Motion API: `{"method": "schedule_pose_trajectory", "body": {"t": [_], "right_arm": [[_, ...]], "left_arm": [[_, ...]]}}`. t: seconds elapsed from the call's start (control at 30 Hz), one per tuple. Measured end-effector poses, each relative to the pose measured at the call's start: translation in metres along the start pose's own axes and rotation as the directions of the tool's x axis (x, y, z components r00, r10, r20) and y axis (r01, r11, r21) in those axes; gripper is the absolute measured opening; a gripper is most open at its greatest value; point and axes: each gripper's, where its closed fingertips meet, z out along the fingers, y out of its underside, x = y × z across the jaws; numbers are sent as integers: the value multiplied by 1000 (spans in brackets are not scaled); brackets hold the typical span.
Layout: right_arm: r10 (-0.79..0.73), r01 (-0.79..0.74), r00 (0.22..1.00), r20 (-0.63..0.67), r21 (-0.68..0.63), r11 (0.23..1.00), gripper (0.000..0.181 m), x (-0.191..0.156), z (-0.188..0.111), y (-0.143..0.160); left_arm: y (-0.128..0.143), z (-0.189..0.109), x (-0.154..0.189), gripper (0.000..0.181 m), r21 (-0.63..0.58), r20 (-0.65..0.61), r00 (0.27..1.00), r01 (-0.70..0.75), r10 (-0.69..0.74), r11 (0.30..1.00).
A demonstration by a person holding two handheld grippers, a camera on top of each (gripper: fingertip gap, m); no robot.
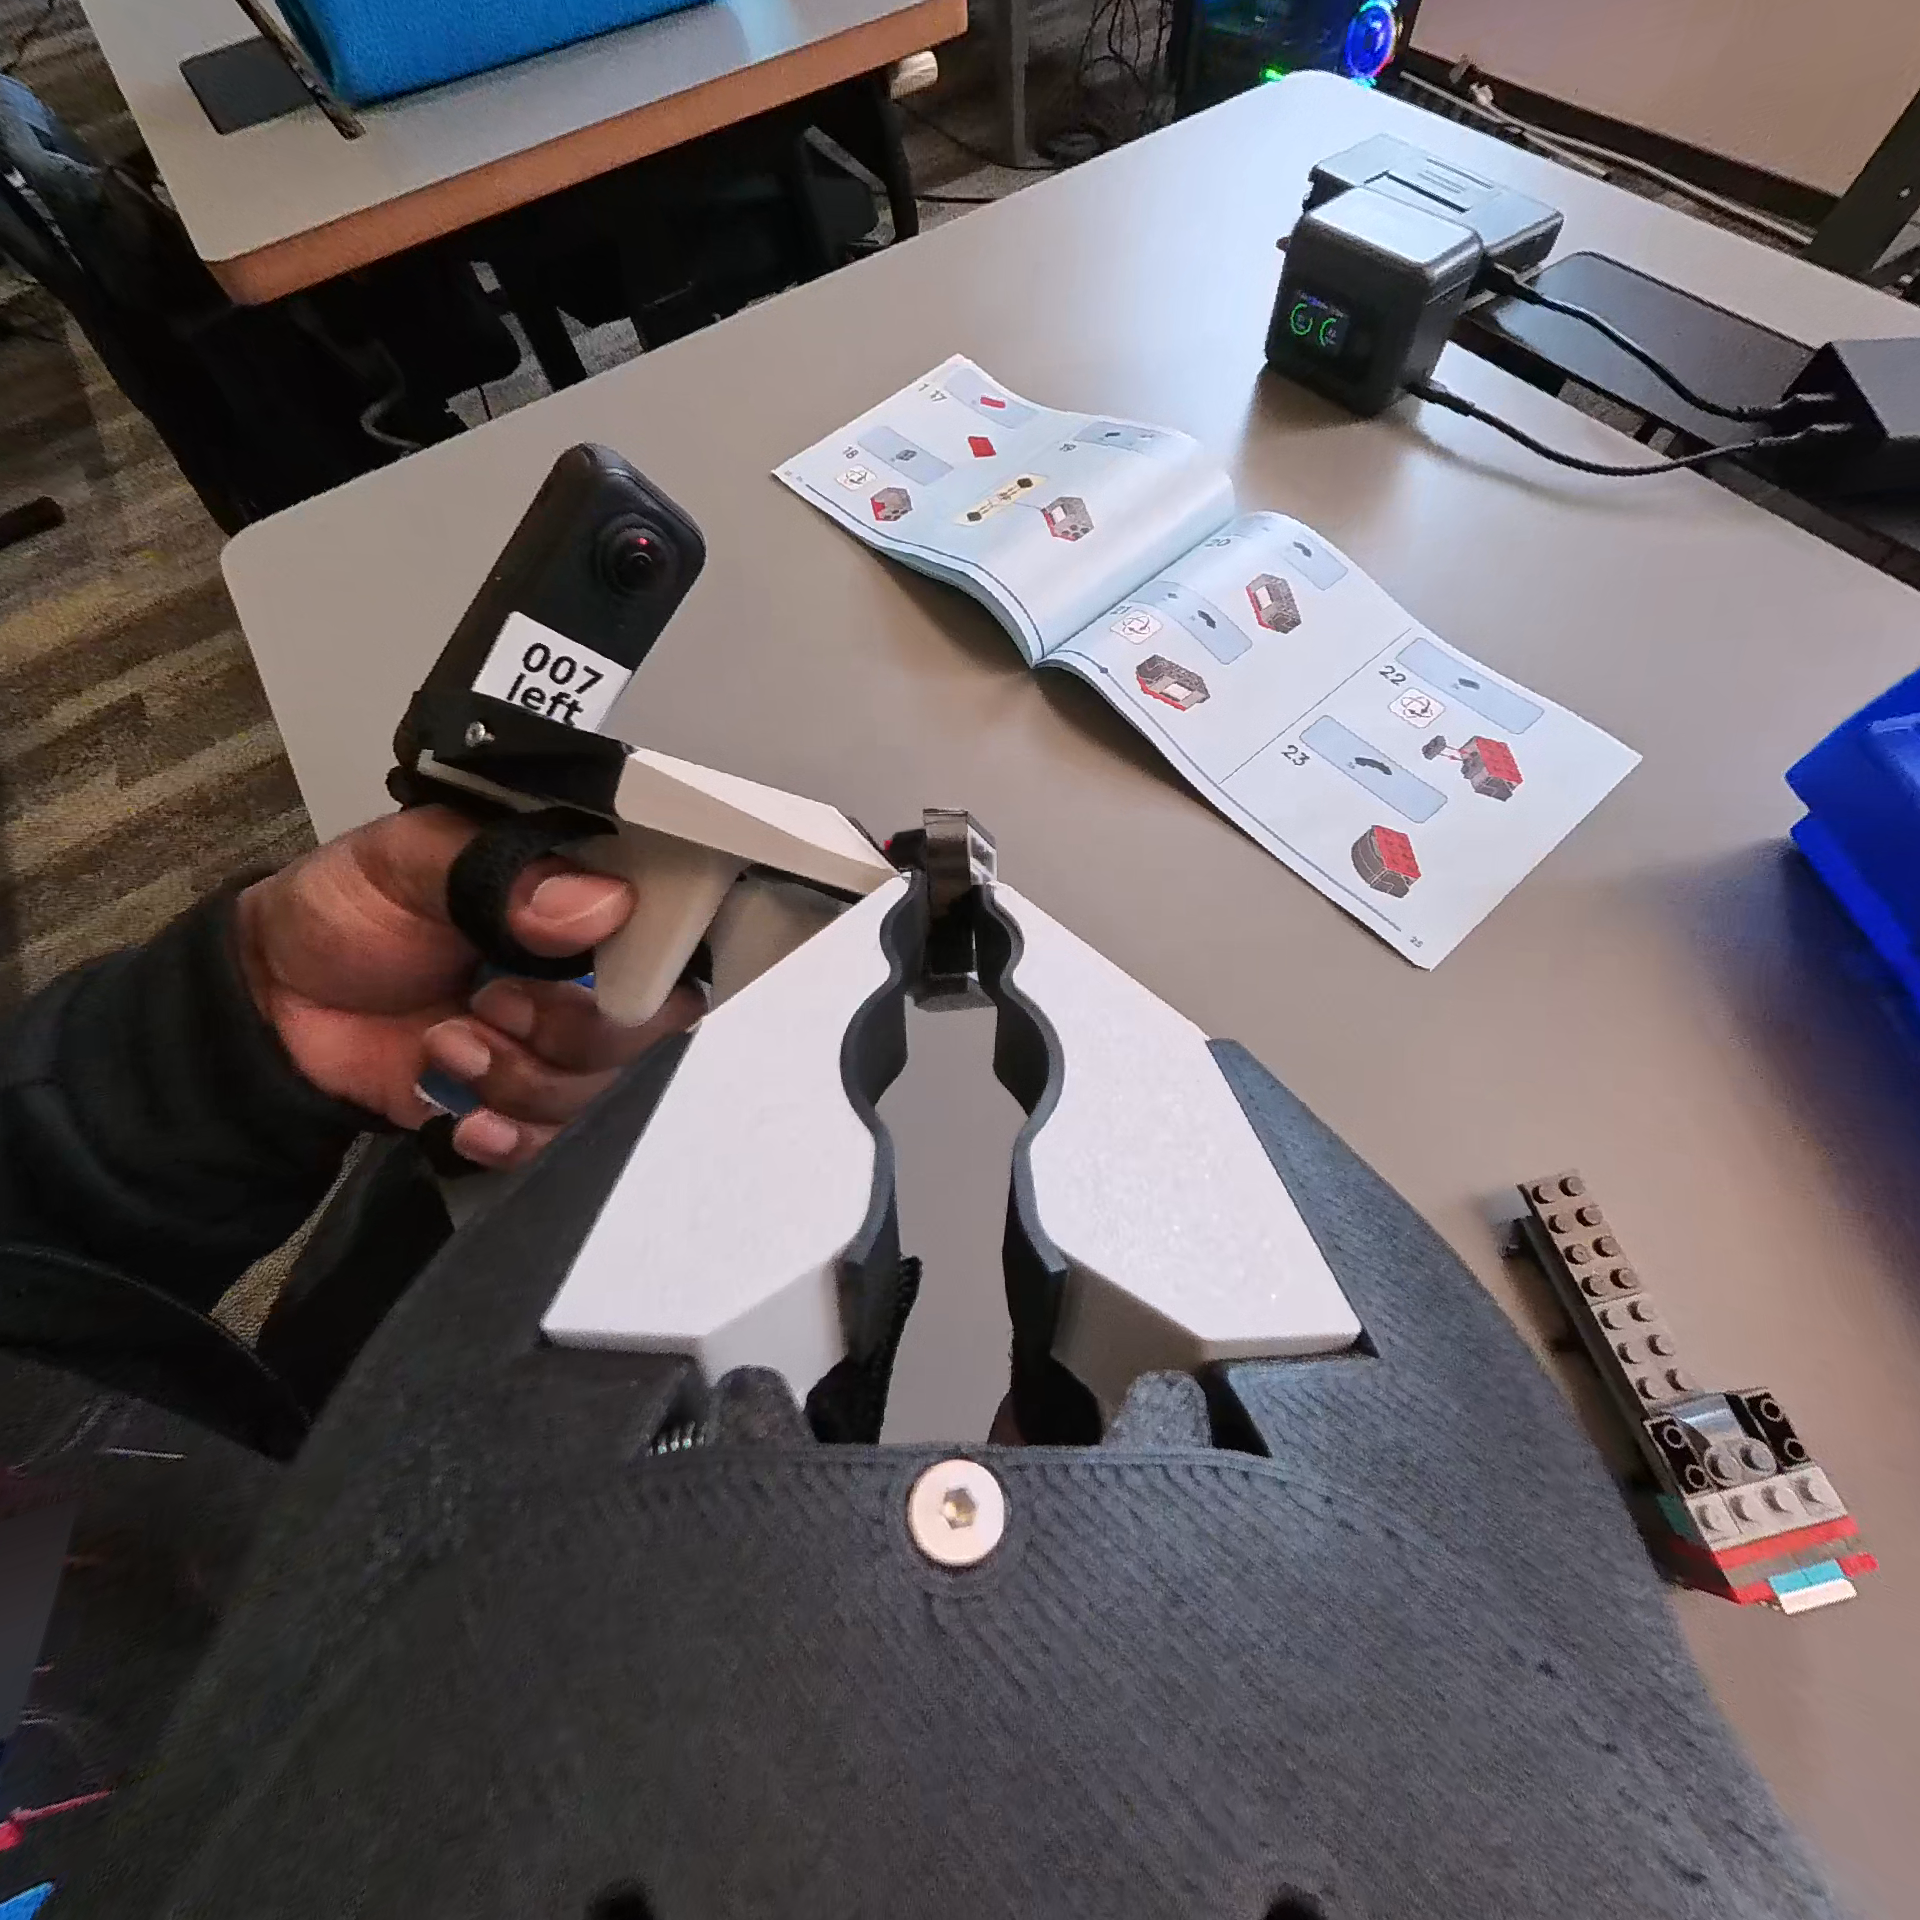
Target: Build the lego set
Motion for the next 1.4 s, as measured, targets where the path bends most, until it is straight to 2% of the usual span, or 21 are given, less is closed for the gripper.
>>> {"method": "schedule_pose_trajectory", "body": {"t": [0.37,0.73,0.97,1.4], "right_arm": [[70,-71,997,41,10,997,10,-1,1,0],[175,-181,979,107,47,982,12,-2,0,-6],[216,-228,965,145,68,971,23,-2,-1,-12],[277,-291,932,233,26,956,34,0,-7,-4]], "left_arm": [[-1,0,2,22,7,-23,1000,22,-21,1000],[-2,0,8,22,24,-120,982,150,-146,988],[-2,2,10,22,22,-142,975,174,-169,985],[4,3,16,22,-17,-129,988,79,-81,997]]}}
